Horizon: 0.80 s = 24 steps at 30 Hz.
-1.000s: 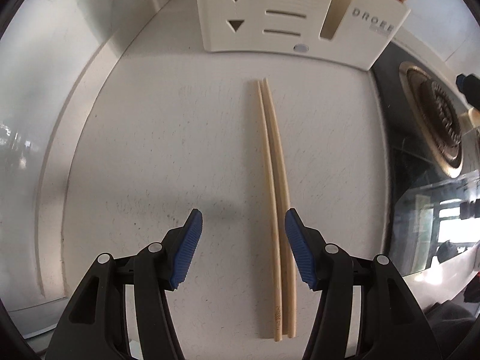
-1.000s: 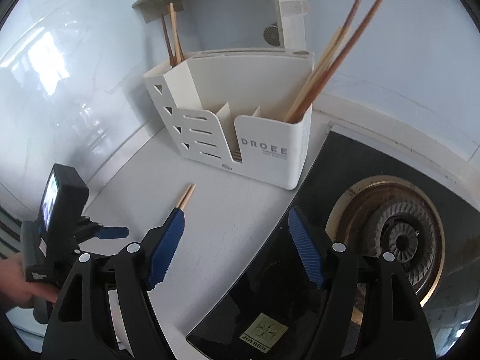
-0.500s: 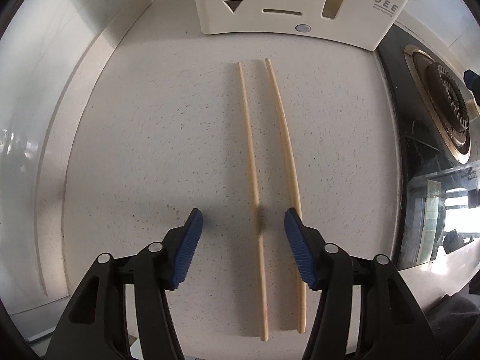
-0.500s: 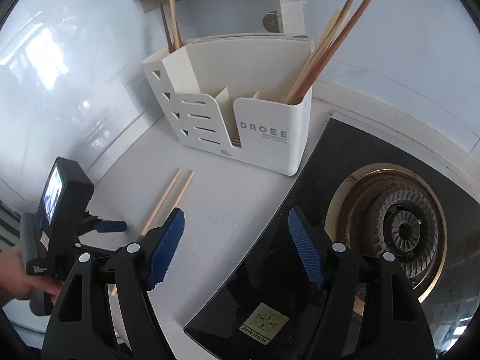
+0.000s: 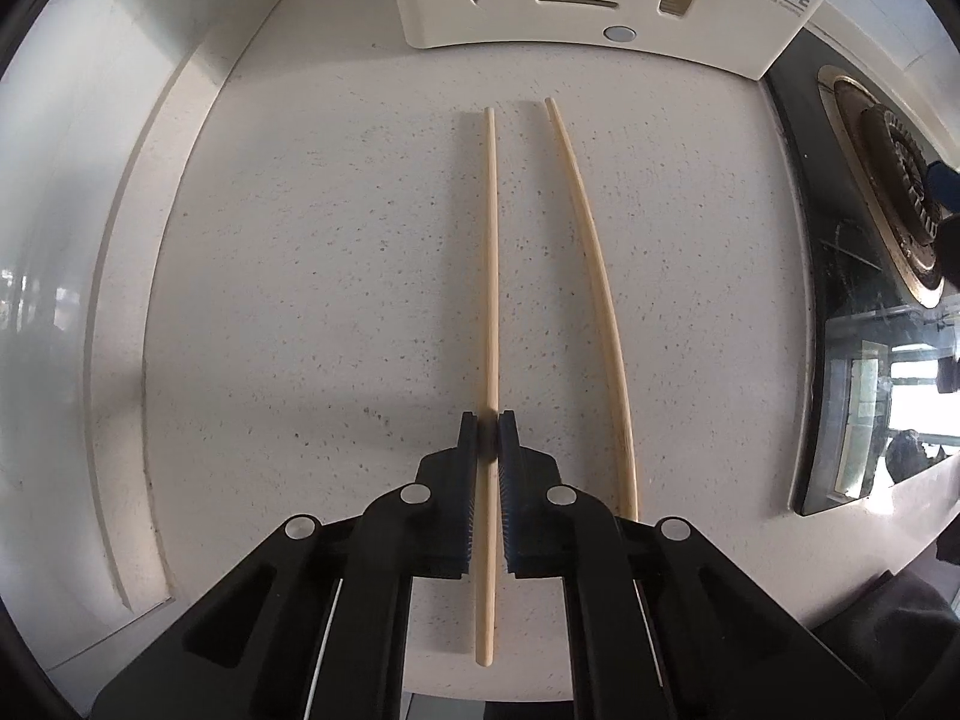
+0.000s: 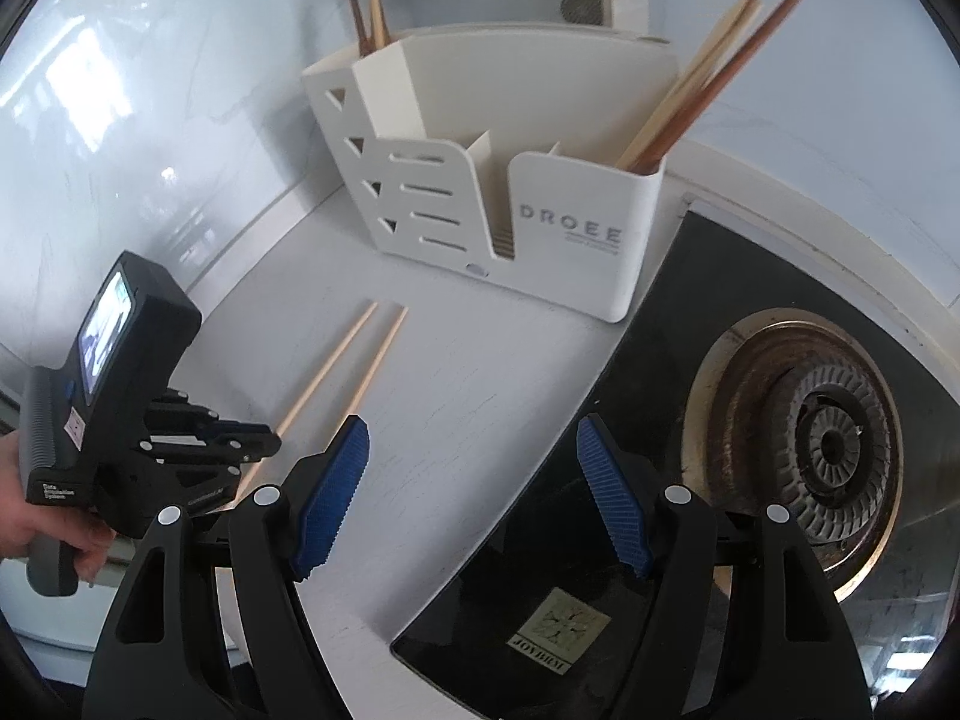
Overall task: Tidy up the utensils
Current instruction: 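Grasp a pale chopstick with the left tool, then grasp the last pale chopstick with the right tool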
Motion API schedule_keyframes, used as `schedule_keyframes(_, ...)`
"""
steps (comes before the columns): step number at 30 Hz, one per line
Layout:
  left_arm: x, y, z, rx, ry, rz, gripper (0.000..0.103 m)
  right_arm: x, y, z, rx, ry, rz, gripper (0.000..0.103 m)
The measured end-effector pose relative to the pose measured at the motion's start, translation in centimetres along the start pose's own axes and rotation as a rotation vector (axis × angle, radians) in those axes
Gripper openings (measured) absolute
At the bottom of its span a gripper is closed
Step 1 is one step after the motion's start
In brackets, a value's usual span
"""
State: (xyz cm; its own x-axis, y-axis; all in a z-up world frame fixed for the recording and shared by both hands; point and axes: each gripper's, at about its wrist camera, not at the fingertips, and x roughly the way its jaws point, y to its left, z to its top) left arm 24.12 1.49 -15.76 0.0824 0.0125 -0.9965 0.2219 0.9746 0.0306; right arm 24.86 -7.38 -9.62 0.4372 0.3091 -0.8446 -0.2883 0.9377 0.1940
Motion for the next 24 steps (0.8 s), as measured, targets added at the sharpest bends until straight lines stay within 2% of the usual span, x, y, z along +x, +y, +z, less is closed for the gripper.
schedule_keyframes(8, -2.1, 3.9, -1.3, -0.073, -0.062, 0.012, 0.006, 2.1, 3.4, 1.1, -0.015, 0.106, 0.010, 0.072)
schedule_keyframes(12, -3.5, 6.0, -2.3, -0.109, -0.098, -0.001, 0.006, 3.8, 5.7, 1.7, -0.021, 0.193, 0.001, 0.072)
schedule_keyframes(14, -3.6, 6.2, -2.6, -0.113, -0.105, -0.006, 0.006, 5.0, 6.3, 1.8, 0.026, 0.245, 0.003, 0.072)
schedule_keyframes(24, -3.2, 8.6, -4.1, -0.118, -0.117, -0.039, 0.006, 9.1, 8.4, 2.1, 0.032, 0.389, -0.069, 0.072)
